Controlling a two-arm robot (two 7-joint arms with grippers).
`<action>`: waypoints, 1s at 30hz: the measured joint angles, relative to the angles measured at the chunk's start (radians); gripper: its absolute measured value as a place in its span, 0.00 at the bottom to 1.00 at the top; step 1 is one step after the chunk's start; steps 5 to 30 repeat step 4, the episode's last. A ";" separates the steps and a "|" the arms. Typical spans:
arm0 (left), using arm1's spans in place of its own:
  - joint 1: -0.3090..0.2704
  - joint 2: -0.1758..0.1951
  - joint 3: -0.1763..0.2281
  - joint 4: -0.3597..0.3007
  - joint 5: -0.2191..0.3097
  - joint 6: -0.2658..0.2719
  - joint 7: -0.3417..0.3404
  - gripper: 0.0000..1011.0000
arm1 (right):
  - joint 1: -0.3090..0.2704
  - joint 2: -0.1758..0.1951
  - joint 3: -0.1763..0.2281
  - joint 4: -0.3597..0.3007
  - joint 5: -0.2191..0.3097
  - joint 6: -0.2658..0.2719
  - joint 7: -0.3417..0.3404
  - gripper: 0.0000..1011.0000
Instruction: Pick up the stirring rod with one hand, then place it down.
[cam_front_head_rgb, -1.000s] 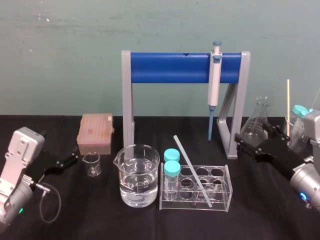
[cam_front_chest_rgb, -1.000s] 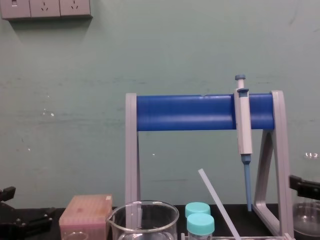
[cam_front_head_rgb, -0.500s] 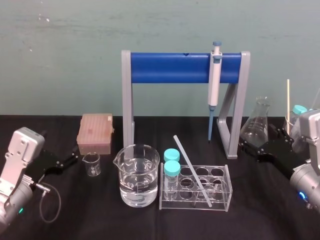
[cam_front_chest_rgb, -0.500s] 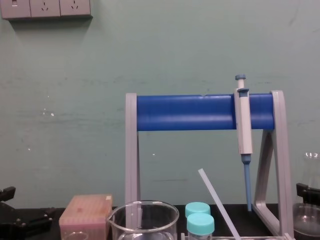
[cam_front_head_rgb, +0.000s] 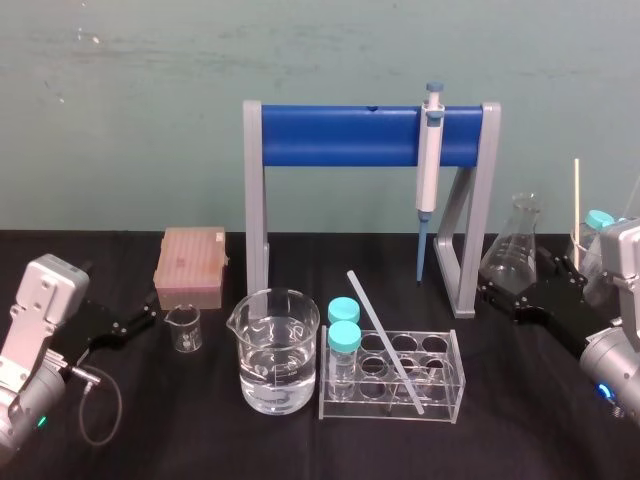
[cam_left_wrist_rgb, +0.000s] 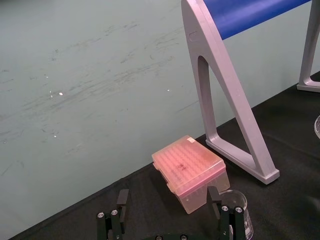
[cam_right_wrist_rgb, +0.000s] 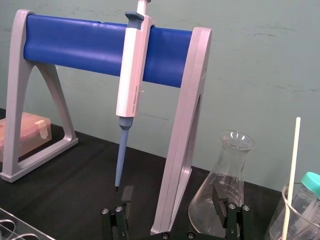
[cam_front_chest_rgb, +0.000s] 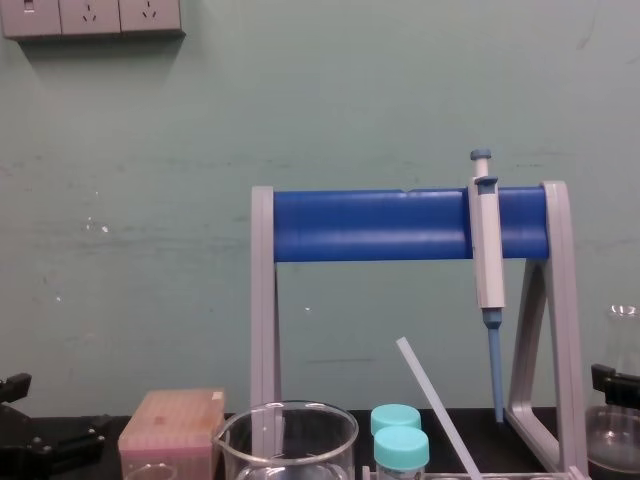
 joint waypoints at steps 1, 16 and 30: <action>0.000 0.000 0.000 0.000 0.000 0.000 0.000 0.99 | 0.000 0.000 0.000 0.000 0.000 0.000 0.000 0.99; 0.000 0.000 0.000 0.000 0.000 0.000 0.000 0.99 | 0.000 0.000 0.000 0.000 0.000 -0.001 0.001 0.99; 0.000 0.000 0.000 0.000 0.000 0.000 0.000 0.99 | 0.000 0.000 0.000 0.000 0.000 -0.001 0.001 0.99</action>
